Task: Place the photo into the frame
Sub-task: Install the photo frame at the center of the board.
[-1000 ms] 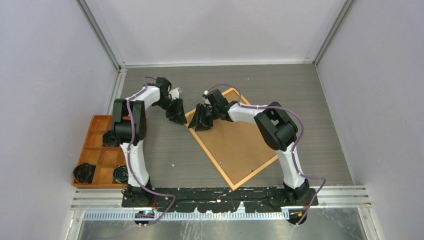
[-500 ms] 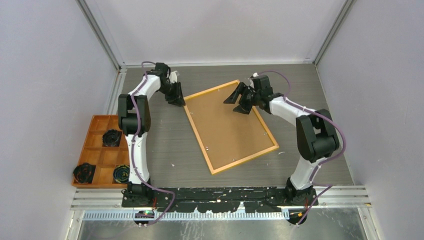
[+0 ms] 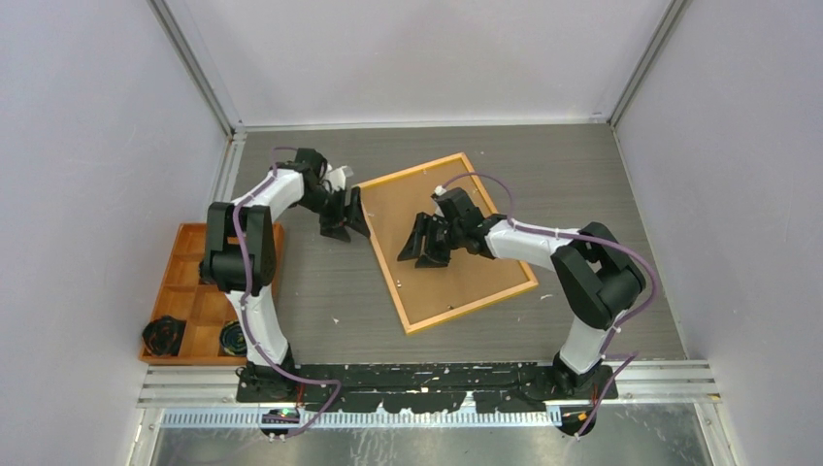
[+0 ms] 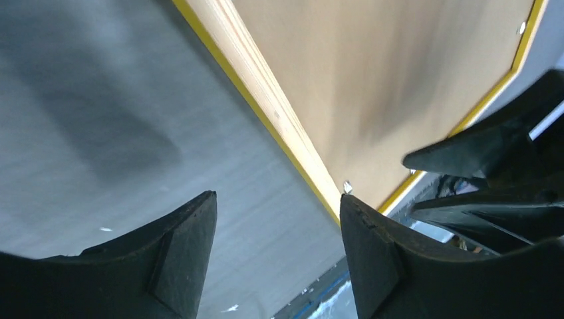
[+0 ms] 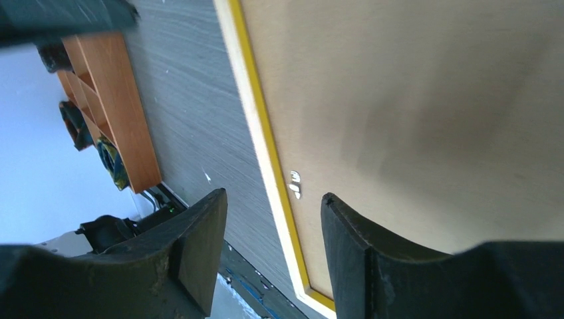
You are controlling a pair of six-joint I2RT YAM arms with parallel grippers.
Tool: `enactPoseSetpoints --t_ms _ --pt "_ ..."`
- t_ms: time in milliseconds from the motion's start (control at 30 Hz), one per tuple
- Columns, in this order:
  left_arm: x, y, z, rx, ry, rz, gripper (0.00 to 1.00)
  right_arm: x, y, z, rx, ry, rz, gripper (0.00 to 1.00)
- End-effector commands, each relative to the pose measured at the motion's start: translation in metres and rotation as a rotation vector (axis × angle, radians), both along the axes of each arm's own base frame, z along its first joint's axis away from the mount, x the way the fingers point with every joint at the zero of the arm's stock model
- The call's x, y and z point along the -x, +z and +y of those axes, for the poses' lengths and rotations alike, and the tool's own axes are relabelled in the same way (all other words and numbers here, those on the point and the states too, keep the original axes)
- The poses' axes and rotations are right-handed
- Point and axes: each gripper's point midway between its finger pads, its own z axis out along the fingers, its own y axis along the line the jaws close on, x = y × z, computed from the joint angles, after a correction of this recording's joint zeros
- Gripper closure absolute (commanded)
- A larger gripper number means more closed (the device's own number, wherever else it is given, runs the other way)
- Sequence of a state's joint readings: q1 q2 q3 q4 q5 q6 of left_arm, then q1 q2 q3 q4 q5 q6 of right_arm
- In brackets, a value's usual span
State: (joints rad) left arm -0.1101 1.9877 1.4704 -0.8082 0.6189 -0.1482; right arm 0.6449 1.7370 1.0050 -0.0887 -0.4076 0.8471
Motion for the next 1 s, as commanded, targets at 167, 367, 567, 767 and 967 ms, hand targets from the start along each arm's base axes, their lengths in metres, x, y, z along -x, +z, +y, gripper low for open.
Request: enactPoseSetpoints --t_ms 167,367,567,767,967 --pt "0.028 -0.012 -0.038 0.101 -0.082 -0.017 0.45 0.008 -0.007 0.042 -0.020 0.051 -0.033 0.47" --pt "0.022 -0.028 -0.041 0.054 -0.070 -0.017 0.59 0.011 -0.019 0.041 0.000 0.063 -0.017 0.53" --pt "0.019 -0.036 -0.038 0.031 -0.057 -0.013 0.66 0.015 -0.025 0.041 0.014 0.079 -0.013 0.55" --pt "0.014 -0.039 -0.036 0.008 -0.042 -0.019 0.70 0.017 -0.028 0.045 0.005 0.095 0.001 0.57" --pt "0.011 -0.038 -0.036 0.005 -0.039 -0.023 0.71 0.021 -0.028 0.050 0.001 0.123 0.003 0.59"
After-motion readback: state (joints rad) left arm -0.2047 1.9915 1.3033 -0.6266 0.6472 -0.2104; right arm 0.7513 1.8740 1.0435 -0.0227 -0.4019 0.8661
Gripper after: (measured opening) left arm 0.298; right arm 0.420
